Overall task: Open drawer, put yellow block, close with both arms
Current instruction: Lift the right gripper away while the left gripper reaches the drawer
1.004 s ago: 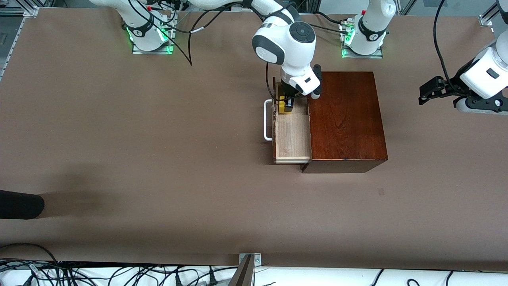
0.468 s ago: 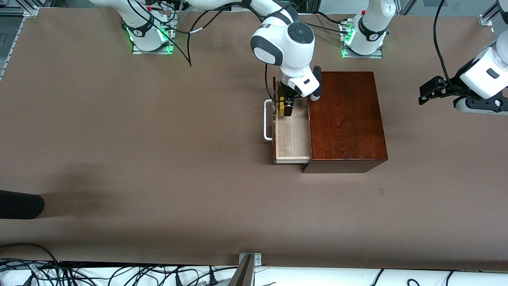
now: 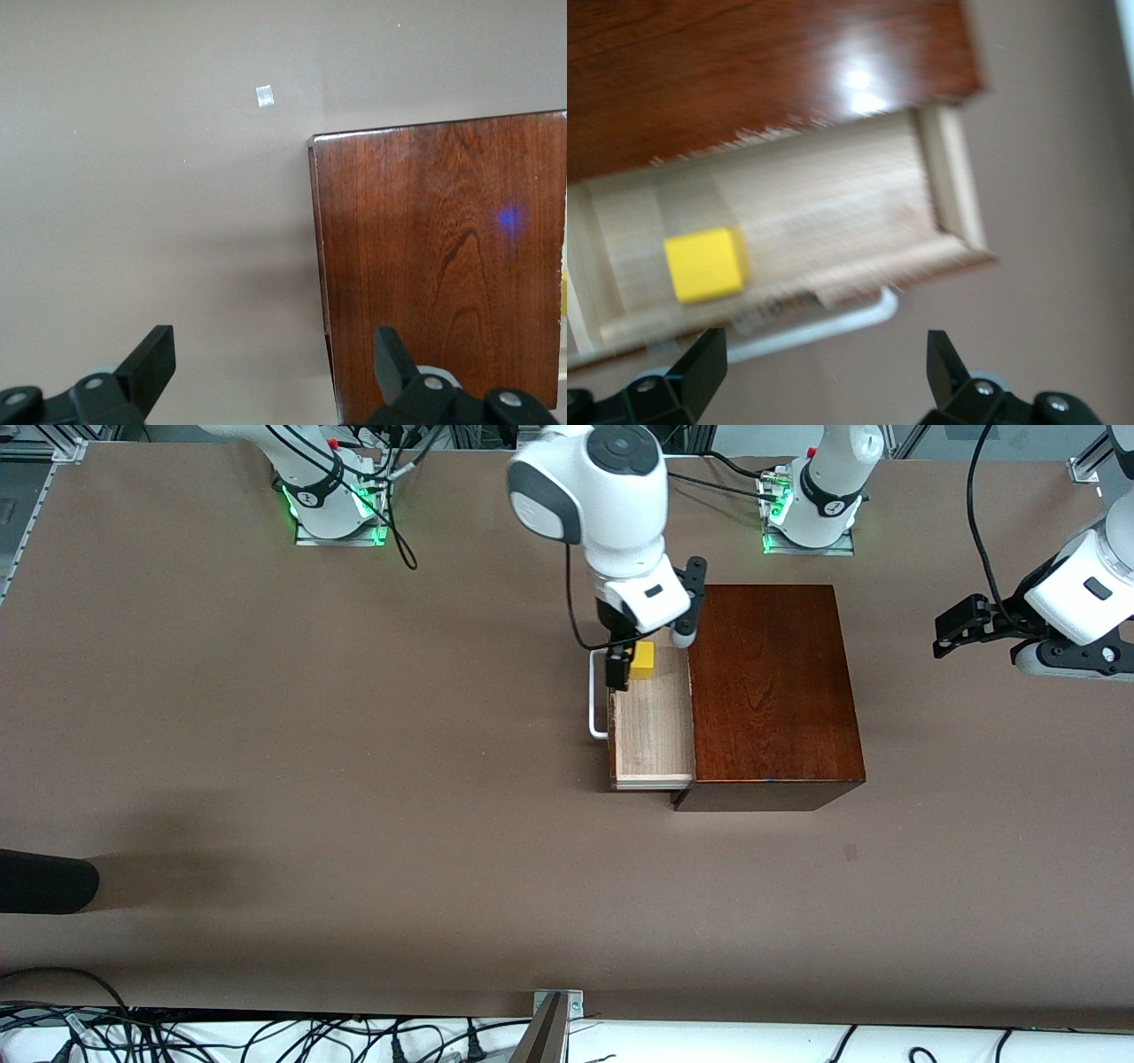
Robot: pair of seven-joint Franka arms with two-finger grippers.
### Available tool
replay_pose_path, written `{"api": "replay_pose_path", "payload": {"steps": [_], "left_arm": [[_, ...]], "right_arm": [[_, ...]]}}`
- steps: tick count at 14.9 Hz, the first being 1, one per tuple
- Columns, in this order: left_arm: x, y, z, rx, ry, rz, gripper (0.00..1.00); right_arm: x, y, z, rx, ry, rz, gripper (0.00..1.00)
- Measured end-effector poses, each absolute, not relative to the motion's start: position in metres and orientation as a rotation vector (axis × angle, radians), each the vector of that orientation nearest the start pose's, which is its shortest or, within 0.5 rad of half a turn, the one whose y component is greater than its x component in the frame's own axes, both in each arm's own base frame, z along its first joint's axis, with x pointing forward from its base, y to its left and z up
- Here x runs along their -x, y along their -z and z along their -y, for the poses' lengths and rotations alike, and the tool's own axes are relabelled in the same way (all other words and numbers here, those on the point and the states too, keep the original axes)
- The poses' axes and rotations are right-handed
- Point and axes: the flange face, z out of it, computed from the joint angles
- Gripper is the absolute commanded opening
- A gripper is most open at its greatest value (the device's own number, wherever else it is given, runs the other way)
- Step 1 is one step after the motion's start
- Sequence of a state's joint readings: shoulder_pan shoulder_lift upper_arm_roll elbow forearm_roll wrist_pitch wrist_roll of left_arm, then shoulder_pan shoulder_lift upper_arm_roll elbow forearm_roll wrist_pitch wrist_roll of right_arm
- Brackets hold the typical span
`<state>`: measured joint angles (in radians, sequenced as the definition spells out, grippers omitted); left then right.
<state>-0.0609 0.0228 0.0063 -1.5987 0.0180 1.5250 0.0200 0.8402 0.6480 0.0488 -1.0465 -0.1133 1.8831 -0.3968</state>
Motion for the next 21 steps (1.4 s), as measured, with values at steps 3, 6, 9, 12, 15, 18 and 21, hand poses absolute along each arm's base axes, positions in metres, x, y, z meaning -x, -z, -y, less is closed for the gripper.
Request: {"api": "replay_pose_path", "payload": {"steps": [3, 6, 9, 12, 15, 18, 21], "left_arm": [[-0.546, -0.591, 0.047, 3.124, -0.246, -0.166, 1.00], [-0.529, -0.582, 0.098, 3.120, -0.400, -0.313, 1.00], [-0.513, -0.564, 0.170, 3.104, -0.520, -0.520, 1.00], [-0.512, -0.547, 0.220, 3.109, -0.505, -0.689, 1.00], [-0.520, -0.531, 0.278, 3.122, -0.424, -0.918, 1.00], [-0.517, -0.508, 0.344, 3.074, -0.370, -1.310, 1.00], [-0.504, -0.478, 0.404, 2.961, -0.286, -1.573, 1.00]], "right_arm": [[-0.530, -0.528, -0.515, 2.604, 0.362, 1.789, 1.00], [-0.570, -0.555, -0.457, 2.666, 0.396, 1.628, 1.00], [-0.610, -0.576, -0.381, 2.691, 0.367, 1.376, 1.00], [-0.628, -0.604, -0.311, 2.762, 0.347, 1.241, 1.00], [-0.631, -0.633, -0.252, 2.819, 0.364, 1.126, 1.00], [-0.628, -0.641, -0.188, 2.875, 0.336, 0.993, 1.00], [-0.610, -0.641, -0.122, 2.920, 0.280, 0.848, 1.00]]}}
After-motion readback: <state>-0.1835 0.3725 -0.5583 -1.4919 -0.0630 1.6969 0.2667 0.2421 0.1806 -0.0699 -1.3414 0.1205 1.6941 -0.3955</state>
